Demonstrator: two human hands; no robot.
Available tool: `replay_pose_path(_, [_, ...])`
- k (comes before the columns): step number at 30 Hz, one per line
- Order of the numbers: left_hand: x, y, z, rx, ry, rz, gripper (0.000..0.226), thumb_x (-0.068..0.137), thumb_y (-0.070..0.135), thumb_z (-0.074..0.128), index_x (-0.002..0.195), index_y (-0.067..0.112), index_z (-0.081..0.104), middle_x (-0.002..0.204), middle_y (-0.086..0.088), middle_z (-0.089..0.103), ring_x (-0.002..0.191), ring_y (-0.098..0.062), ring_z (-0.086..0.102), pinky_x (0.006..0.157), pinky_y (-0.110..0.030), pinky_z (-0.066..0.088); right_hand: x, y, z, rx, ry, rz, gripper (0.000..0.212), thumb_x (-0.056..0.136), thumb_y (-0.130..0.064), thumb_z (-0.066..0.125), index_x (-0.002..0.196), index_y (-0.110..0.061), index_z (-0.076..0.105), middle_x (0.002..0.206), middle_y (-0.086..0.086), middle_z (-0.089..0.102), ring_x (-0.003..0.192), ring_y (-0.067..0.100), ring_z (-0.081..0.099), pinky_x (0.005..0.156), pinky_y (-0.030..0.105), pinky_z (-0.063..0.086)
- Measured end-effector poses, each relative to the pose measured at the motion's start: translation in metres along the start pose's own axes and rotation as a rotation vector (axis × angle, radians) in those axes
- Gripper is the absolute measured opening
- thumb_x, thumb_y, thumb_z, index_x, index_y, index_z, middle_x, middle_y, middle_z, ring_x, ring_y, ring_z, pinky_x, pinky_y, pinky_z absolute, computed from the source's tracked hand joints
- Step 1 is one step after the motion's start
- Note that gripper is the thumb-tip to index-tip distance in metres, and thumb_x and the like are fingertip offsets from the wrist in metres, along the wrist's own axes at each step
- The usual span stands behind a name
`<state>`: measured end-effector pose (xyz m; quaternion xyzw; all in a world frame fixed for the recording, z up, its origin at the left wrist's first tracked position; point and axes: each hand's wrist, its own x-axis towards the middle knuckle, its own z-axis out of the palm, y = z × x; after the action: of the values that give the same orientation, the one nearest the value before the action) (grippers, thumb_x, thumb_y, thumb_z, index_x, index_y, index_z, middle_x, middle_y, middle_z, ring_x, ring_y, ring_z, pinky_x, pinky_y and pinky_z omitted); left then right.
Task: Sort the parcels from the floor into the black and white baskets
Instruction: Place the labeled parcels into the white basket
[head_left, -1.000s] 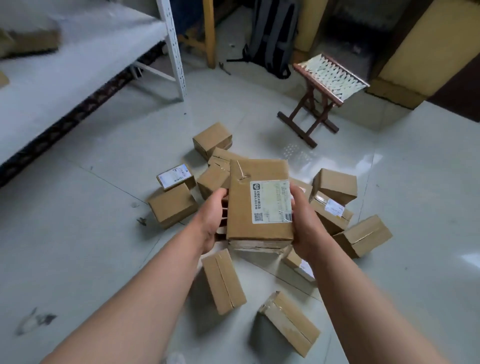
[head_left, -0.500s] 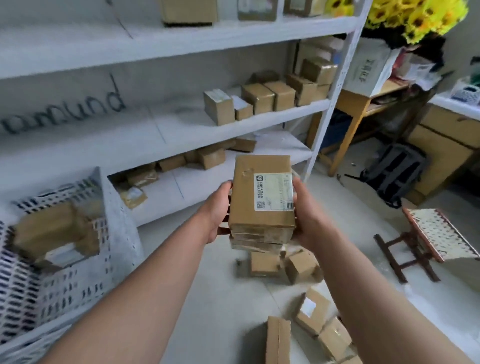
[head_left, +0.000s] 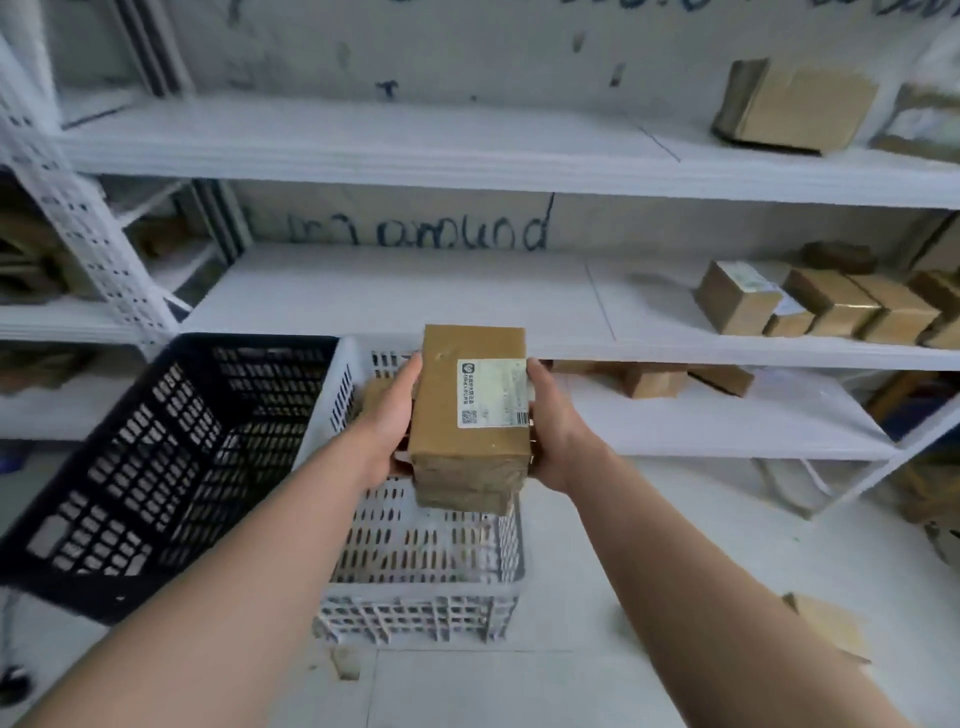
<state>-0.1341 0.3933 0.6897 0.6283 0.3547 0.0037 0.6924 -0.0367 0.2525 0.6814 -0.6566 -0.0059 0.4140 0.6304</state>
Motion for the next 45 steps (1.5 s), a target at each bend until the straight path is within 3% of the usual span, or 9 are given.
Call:
replay_pose_path(6, [0.067, -0.053, -0.09, -0.099, 0.053, -0.252, 0.064, 0.087, 0.073, 0.036, 0.124, 0.027, 0.062, 0.119, -0.006, 0.067, 0.112, -0.027, 0.061, 0.099, -0.049, 0.045, 0.103, 0.058, 0.075, 0.045, 0.009, 0.191, 0.067, 0.089, -0.067, 0.038, 0.118, -0.015, 0.068, 0.11, 0.013, 0.073, 0.105, 0.032, 0.069, 0.1, 0.05, 0.049])
replay_pose_path(11, [0.127, -0.105, -0.124, -0.123, 0.082, -0.403, 0.081, 0.063, 0.08, 0.05, 0.123, 0.027, 0.063, 0.127, -0.007, 0.063, 0.118, -0.029, 0.057, 0.105, -0.053, 0.038, 0.155, 0.103, 0.099, 0.178, -0.027, 0.32, 0.066, 0.093, -0.061, 0.041, 0.118, -0.006, 0.068, 0.114, 0.019, 0.07, 0.103, 0.034, 0.068, 0.095, 0.046, 0.051])
replay_pose_path(21, [0.169, -0.15, -0.131, -0.227, 0.121, -0.521, 0.045, 0.099, 0.049, 0.039, 0.086, 0.015, 0.065, 0.077, -0.012, 0.069, 0.08, -0.027, 0.064, 0.087, -0.043, 0.051, 0.204, 0.158, 0.111, 0.145, 0.064, 0.429, 0.055, 0.094, -0.053, 0.045, 0.099, -0.005, 0.071, 0.09, 0.014, 0.074, 0.076, 0.026, 0.07, 0.073, 0.036, 0.055])
replay_pose_path(26, [0.188, -0.168, -0.127, -0.258, 0.129, -0.574, 0.052, 0.093, 0.054, 0.039, 0.097, 0.013, 0.071, 0.092, -0.014, 0.074, 0.098, -0.033, 0.067, 0.098, -0.048, 0.048, 0.218, 0.174, 0.11, 0.17, 0.113, 0.44, 0.054, 0.093, -0.05, 0.048, 0.11, -0.004, 0.071, 0.097, 0.015, 0.074, 0.083, 0.028, 0.069, 0.075, 0.035, 0.053])
replay_pose_path(30, [0.197, -0.18, -0.123, -0.153, 0.171, -0.601, 0.053, 0.094, 0.054, 0.038, 0.109, 0.013, 0.067, 0.105, -0.012, 0.071, 0.101, -0.03, 0.064, 0.1, -0.043, 0.045, 0.224, 0.187, 0.114, 0.103, 0.155, 0.46, 0.044, 0.094, -0.043, 0.049, 0.102, -0.007, 0.072, 0.095, 0.01, 0.075, 0.094, 0.027, 0.069, 0.096, 0.043, 0.047])
replay_pose_path(33, [0.193, -0.173, -0.12, -0.049, 0.177, -0.584, 0.055, 0.098, 0.05, 0.035, 0.128, 0.009, 0.056, 0.119, -0.011, 0.062, 0.105, -0.026, 0.056, 0.093, -0.034, 0.038, 0.22, 0.184, 0.112, 0.111, 0.174, 0.49, 0.046, 0.097, -0.045, 0.045, 0.111, -0.007, 0.065, 0.113, 0.012, 0.07, 0.098, 0.024, 0.062, 0.097, 0.04, 0.042])
replay_pose_path(37, [0.186, -0.154, -0.113, 0.089, 0.243, -0.467, 0.061, 0.098, 0.052, 0.033, 0.147, 0.014, 0.036, 0.145, -0.007, 0.045, 0.127, -0.029, 0.047, 0.107, -0.044, 0.035, 0.203, 0.164, 0.102, 0.109, 0.205, 0.418, 0.044, 0.1, -0.039, 0.045, 0.129, -0.006, 0.053, 0.13, 0.007, 0.058, 0.117, 0.021, 0.053, 0.099, 0.034, 0.035])
replay_pose_path(41, [0.17, -0.119, -0.092, 0.224, 0.367, -0.239, 0.04, 0.099, 0.033, 0.041, 0.125, 0.004, 0.05, 0.119, -0.012, 0.06, 0.087, -0.022, 0.059, 0.071, -0.033, 0.048, 0.173, 0.128, 0.089, 0.126, 0.163, 0.311, 0.051, 0.102, -0.034, 0.041, 0.146, -0.007, 0.04, 0.15, 0.006, 0.043, 0.139, 0.022, 0.038, 0.118, 0.038, 0.024])
replay_pose_path(45, [0.149, -0.078, -0.052, 0.324, 0.373, -0.082, 0.022, 0.1, 0.02, 0.042, 0.09, 0.008, 0.057, 0.085, -0.009, 0.057, 0.06, -0.012, 0.048, 0.05, -0.023, 0.034, 0.136, 0.092, 0.061, 0.158, 0.23, 0.135, 0.021, 0.101, -0.022, 0.046, 0.112, -0.013, 0.061, 0.131, 0.01, 0.06, 0.116, 0.023, 0.056, 0.108, 0.038, 0.039])
